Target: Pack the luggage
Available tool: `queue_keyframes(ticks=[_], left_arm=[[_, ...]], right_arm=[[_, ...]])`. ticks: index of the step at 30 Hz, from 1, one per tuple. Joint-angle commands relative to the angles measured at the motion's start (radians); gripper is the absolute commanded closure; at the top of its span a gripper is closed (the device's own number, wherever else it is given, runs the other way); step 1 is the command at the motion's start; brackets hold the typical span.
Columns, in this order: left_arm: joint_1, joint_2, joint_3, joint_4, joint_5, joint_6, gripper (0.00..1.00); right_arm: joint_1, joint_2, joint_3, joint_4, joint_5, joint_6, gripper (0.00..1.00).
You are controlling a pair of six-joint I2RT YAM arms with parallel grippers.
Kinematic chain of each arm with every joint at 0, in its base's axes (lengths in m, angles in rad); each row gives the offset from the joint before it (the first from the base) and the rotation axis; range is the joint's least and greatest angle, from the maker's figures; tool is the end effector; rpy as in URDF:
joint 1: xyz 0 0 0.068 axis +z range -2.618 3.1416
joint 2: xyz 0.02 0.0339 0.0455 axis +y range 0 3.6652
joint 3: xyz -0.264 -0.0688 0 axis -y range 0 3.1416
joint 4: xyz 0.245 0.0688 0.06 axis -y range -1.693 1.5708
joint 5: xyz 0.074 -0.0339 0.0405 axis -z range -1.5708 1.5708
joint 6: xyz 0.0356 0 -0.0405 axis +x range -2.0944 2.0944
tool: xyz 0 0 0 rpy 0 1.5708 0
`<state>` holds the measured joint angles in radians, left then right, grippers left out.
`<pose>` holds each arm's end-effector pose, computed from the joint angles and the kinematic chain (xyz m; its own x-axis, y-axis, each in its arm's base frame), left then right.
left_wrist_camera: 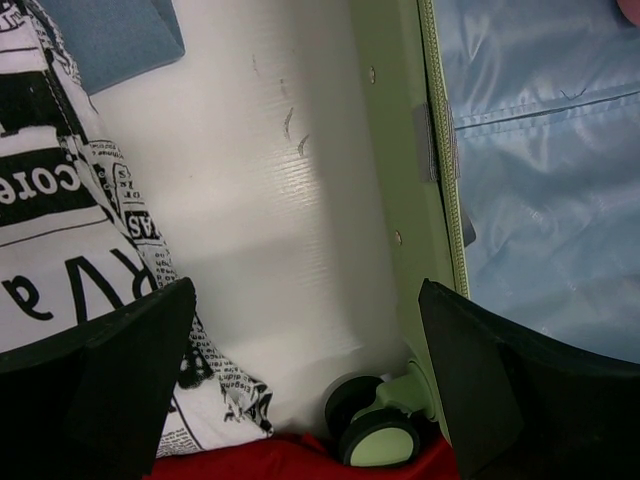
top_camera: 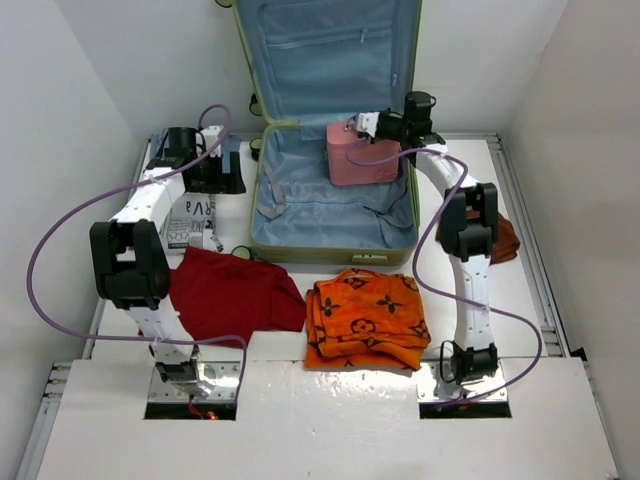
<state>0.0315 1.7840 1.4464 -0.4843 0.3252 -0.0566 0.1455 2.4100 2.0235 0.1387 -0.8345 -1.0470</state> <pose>0.4004 0.0012 0.2681 -0.7415 -0.0770 -0.6665 0.1459 0.9511 -0.2722 0.5512 0.1074 0.2291 0.5784 -0.5030 -0.6423 -0.6143 0.2495 -0.7486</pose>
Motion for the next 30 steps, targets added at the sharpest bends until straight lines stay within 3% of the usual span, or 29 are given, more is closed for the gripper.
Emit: queue_keyframes(ticks=[1, 9, 11, 14, 15, 17, 22, 26, 30], left_arm=[[-0.01, -0.012, 0.028, 0.015, 0.002, 0.003, 0.0], [-0.01, -0.044, -0.004, 0.015, 0.044, 0.014, 0.0], [-0.01, -0.073, -0.014, 0.015, 0.044, 0.014, 0.0], [-0.01, -0.122, -0.014, 0.015, 0.032, 0.037, 0.0], [-0.021, -0.133, -0.014, 0.036, 0.023, 0.046, 0.04], [-0.035, -0.156, -0.003, 0.062, 0.012, 0.058, 0.07], [-0.081, -0.146, 0.054, 0.062, -0.008, 0.086, 0.31], [-0.058, -0.168, 0.003, 0.062, -0.017, 0.042, 0.27], [0.062, -0.257, -0.168, 0.062, -0.035, -0.032, 0.1]], right_arm=[[-0.001, 0.038, 0.05, -0.136, -0.038, -0.067, 0.98], [0.0, 0.019, 0.064, -0.405, 0.0, -0.243, 0.92], [-0.001, -0.012, 0.022, -0.326, 0.005, -0.205, 0.9], [0.003, -0.141, -0.173, -0.147, 0.029, -0.047, 0.89], [-0.003, -0.159, -0.205, -0.001, 0.049, 0.002, 0.89], [0.003, -0.234, -0.304, 0.077, 0.069, 0.08, 0.9], [-0.014, -0.331, -0.348, 0.058, 0.126, 0.178, 0.88], [-0.027, -0.413, -0.4, 0.116, 0.138, 0.333, 0.7], [-0.029, -0.531, -0.456, 0.124, 0.12, 0.514, 0.6]])
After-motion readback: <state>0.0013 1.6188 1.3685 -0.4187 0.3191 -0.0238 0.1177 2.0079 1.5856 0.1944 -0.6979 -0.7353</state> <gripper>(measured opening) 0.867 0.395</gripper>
